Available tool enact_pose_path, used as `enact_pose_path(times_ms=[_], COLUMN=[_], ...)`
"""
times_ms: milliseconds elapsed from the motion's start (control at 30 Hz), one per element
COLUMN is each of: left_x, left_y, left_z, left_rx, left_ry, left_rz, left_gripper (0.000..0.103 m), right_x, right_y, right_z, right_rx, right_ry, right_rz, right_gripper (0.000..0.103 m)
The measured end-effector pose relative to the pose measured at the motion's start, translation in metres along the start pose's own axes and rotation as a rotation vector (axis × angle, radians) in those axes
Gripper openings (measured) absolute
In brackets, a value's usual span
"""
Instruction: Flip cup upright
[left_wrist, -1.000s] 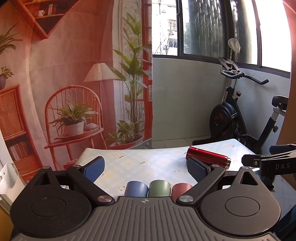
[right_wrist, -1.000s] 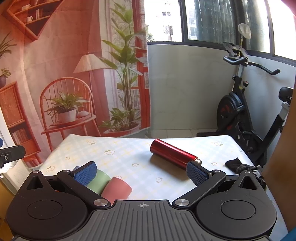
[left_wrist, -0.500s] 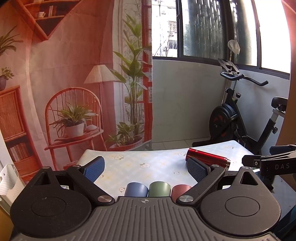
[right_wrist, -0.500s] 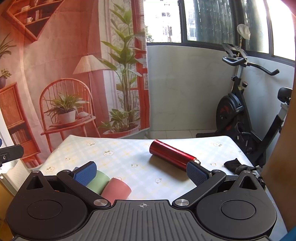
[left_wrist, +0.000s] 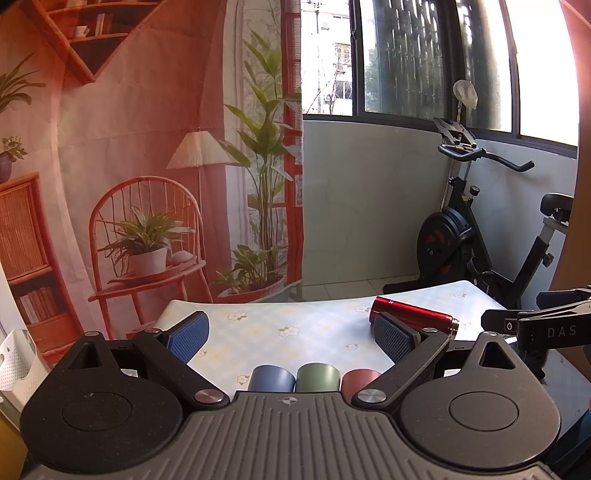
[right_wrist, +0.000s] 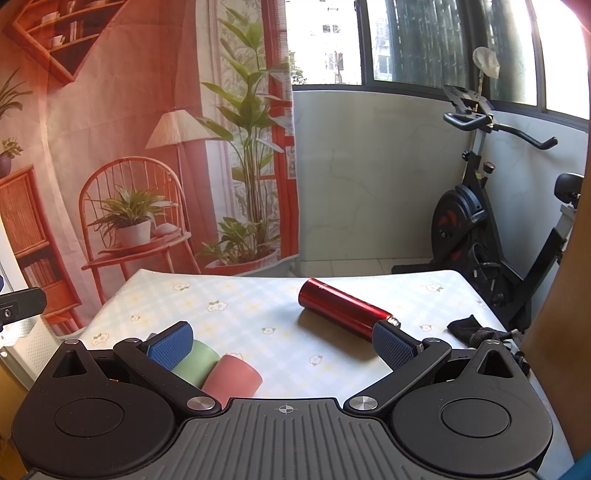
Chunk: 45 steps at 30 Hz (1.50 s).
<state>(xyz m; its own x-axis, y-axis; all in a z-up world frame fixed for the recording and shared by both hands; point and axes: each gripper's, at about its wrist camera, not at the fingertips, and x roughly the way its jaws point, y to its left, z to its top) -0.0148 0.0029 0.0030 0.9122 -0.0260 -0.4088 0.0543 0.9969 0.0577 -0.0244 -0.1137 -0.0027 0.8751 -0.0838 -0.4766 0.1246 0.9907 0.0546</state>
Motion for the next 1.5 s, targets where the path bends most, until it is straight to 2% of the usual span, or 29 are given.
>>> enact_pose_path(times_ms=[967, 1267, 1500], left_x=[-0.003, 0.009, 0.020], left_y=[0.001, 0.028, 0.060], left_z=[0.000, -0.016, -0.042], left_rx=[0.008, -0.019, -0.039], left_ry=[-0.009, 0.052, 0.118], left_rz=[0.000, 0.067, 0.145], left_gripper=[0.097, 0.097, 0.096], right_x=[0.005, 0.036, 0.084], right_y=[-0.001, 0.004, 0.014], right_z=[-0.001, -0.025, -0.047], right_rx=[0.015, 0.050, 0.053], right_ry=[0.009, 0.064, 0.163], right_rz=[0.011, 0.147, 0.200], right_gripper=[0.103, 0.103, 0.101])
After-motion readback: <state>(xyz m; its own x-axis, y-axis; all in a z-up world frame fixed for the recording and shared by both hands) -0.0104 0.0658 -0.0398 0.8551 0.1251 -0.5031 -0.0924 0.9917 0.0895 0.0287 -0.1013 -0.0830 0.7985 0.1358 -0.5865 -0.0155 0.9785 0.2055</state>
